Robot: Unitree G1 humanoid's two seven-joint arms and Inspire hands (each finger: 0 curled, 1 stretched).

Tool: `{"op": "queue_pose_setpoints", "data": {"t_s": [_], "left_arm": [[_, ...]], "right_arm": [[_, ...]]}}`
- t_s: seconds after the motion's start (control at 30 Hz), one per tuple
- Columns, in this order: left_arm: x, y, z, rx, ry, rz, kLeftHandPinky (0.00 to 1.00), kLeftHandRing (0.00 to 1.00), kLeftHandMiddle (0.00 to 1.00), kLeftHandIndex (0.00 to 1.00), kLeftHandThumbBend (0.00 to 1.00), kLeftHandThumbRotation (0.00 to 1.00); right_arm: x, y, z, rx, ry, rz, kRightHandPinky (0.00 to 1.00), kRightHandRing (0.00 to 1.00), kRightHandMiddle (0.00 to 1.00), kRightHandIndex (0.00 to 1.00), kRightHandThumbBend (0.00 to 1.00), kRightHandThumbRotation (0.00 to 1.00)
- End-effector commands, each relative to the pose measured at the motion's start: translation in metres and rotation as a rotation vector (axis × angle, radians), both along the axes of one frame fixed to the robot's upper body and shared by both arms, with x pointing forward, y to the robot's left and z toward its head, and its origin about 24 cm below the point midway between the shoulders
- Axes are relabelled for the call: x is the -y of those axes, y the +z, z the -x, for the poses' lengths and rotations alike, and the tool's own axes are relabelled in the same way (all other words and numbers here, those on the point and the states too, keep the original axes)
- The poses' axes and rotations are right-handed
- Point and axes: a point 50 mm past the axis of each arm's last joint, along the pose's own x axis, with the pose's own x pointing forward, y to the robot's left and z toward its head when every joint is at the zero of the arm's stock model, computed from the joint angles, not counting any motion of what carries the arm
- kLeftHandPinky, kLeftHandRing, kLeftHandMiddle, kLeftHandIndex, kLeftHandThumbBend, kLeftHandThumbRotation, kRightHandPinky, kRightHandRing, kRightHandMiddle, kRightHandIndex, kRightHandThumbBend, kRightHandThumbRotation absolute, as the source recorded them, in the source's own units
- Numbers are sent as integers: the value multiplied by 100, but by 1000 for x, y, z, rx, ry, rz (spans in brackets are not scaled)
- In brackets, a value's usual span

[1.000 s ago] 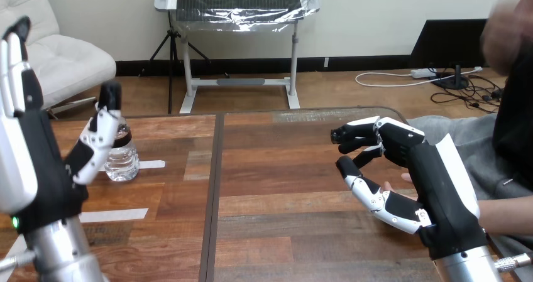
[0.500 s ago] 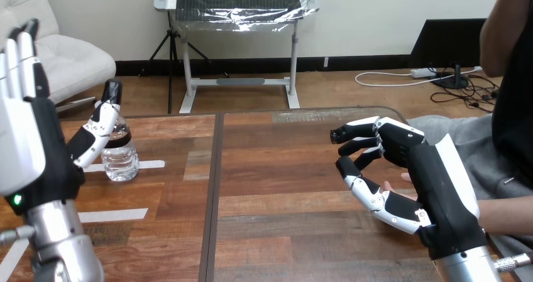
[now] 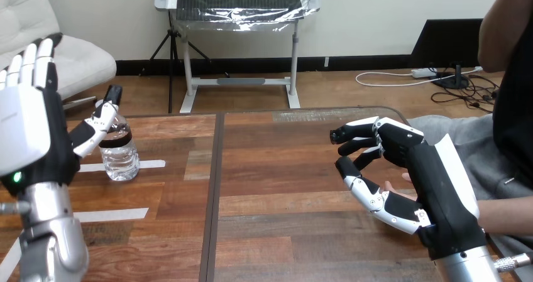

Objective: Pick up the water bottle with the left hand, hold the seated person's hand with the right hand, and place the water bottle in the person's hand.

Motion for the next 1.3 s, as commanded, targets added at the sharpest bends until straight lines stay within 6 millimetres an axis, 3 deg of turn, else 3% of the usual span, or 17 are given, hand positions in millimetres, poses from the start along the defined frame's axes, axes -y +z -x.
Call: {"op": "queue_pose_setpoints", "data": {"t_s": [0.0,1.27], "left_arm": [[5,23,-24,28,-30,-94,89,89,90,86,63,70],[8,21,-68,-143,-38,-208,85,86,87,84,59,78]], "right_arm": [[-4,21,-7,102,21,2,48,61,65,60,37,0],[-3,23,-10,110,18,1,53,63,65,61,39,0]]}}
